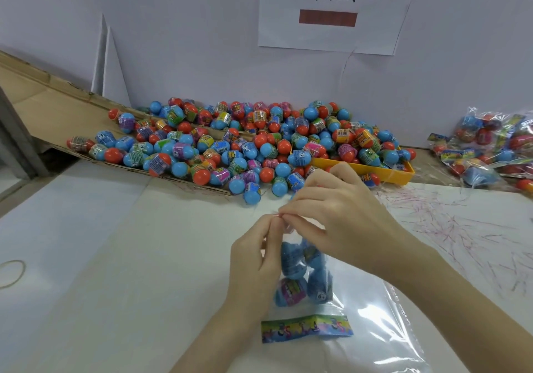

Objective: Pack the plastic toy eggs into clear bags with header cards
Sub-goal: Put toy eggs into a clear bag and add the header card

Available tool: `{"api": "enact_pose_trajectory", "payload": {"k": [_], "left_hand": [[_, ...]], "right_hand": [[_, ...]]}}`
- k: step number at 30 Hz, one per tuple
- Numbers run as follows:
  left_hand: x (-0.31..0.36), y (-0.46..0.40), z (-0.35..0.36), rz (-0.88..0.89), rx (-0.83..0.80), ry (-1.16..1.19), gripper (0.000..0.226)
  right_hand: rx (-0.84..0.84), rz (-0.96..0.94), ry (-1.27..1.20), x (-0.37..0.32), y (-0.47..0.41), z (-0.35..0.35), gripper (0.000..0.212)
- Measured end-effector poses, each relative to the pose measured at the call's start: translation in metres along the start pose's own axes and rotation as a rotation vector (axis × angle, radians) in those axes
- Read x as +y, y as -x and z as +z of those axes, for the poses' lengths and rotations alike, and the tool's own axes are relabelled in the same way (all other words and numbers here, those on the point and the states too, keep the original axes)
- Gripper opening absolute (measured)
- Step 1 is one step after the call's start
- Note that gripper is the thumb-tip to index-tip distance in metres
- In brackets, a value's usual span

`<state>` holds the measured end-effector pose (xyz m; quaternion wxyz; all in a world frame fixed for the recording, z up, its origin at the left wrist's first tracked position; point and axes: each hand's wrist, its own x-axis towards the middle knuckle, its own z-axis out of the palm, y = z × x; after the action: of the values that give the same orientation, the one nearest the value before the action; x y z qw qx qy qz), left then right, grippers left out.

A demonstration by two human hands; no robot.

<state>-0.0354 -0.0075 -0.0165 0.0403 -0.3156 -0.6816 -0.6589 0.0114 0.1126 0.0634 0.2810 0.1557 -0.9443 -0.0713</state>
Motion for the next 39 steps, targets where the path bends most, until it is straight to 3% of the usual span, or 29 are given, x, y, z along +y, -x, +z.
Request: {"api": "enact_pose_trajectory", "payload": {"k": [4, 8, 16, 21, 25, 27, 29, 32, 34, 36, 38, 39], "left_hand": [[-0.006, 0.002, 0.000, 0.086, 0.002, -0.146, 0.037], [-0.008, 0.003, -0.002, 0.110, -0.002, -0.202, 0.024], [-0.007, 0.002, -0.001, 0.199, 0.007, -0.297, 0.024], [-0.011, 0.002, 0.002, 0.155, 0.005, -0.232, 0.044], [-0.008, 0.005, 0.001, 0.090, -0.019, -0.181, 0.024], [-0.006, 0.006, 0.000, 0.037, -0.015, -0.116, 0.025], [-0.004, 0.006, 0.000, 0.023, 0.010, -0.093, 0.028], [-0.002, 0.004, 0.000, -0.001, 0.058, -0.051, 0.025], [-0.002, 0.004, 0.001, -0.036, 0.066, -0.023, 0.026], [-0.001, 0.003, 0.002, -0.099, 0.050, 0.007, 0.032], [0.000, 0.002, 0.002, -0.155, 0.031, 0.042, 0.034], [0.000, 0.001, 0.001, -0.177, 0.023, 0.060, 0.034]], "right_hand": [[-0.074, -0.152, 0.234, 0.000, -0.002, -0.002, 0.019], [0.006, -0.267, 0.436, -0.003, -0.004, -0.002, 0.023], [0.025, -0.249, 0.505, -0.004, -0.002, -0.002, 0.025], [0.125, -0.043, 0.353, -0.002, 0.001, 0.005, 0.026], [0.168, 0.079, 0.299, 0.001, 0.007, 0.014, 0.025], [0.236, 0.233, 0.209, 0.020, 0.010, 0.011, 0.018], [0.263, 0.520, 0.092, 0.047, 0.016, 0.002, 0.015], [0.214, 1.054, -0.122, 0.096, 0.038, -0.018, 0.022], [0.083, 1.255, 0.047, 0.125, 0.067, -0.027, 0.024], [-0.166, 1.271, 0.225, 0.136, 0.085, -0.036, 0.021], [-0.323, 1.247, 0.175, 0.136, 0.088, -0.041, 0.045], [-0.322, 1.230, 0.112, 0.134, 0.086, -0.044, 0.057]]}}
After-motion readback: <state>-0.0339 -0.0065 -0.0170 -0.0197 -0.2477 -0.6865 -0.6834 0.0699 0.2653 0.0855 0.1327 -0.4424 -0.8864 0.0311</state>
